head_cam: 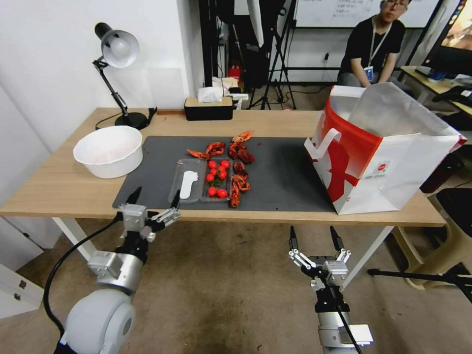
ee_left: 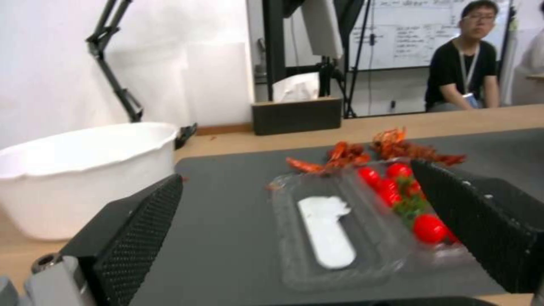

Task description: Pick up the trash from the table and place it into the takeout bag.

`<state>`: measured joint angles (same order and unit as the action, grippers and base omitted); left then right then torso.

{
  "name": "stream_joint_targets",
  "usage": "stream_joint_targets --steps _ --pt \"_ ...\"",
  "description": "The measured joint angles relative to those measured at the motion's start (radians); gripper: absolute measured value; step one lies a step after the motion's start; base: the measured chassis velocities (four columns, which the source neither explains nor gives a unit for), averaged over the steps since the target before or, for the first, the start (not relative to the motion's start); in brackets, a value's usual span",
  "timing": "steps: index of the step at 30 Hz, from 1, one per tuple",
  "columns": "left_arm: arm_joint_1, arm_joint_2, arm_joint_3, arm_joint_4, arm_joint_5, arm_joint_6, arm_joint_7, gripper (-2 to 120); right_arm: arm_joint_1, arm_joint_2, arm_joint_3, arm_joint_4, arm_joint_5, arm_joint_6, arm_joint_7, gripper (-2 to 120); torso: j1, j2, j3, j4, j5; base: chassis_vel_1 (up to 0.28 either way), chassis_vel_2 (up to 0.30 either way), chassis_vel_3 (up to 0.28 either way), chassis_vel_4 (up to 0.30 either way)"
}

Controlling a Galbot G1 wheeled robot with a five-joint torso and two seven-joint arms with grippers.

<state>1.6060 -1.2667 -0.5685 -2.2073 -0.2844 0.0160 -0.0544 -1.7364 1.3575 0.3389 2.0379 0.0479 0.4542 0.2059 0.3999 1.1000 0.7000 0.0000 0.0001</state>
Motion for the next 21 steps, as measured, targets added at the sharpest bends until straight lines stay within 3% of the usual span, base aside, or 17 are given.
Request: stream_joint_targets --steps 9,16,21 --pt "0.027 -0.007 -0.018 0.14 -0.014 -0.143 0.047 100 -0.001 -0.023 0.021 0.053 0.061 -0.077 -0.038 100 0.0 0.0 0.0 0.0 -0.0001 0.0 0.0 0.0 0.0" --pt "0.038 -0.014 -0.021 0.212 0.012 -0.221 0.067 100 -0.006 -0.031 0.038 0.065 0.099 -0.139 -0.083 100 0.0 0.0 0.0 -0.0001 -0.0001 0.0 0.0 0.0 0.0" --pt "0.047 -0.027 -0.021 0.22 0.018 -0.24 0.075 100 0.005 -0.031 0.038 0.059 0.113 -0.154 -0.098 100 0.0 0.0 0.0 0.0 0.0 0.0 0.0 0.0 0.0"
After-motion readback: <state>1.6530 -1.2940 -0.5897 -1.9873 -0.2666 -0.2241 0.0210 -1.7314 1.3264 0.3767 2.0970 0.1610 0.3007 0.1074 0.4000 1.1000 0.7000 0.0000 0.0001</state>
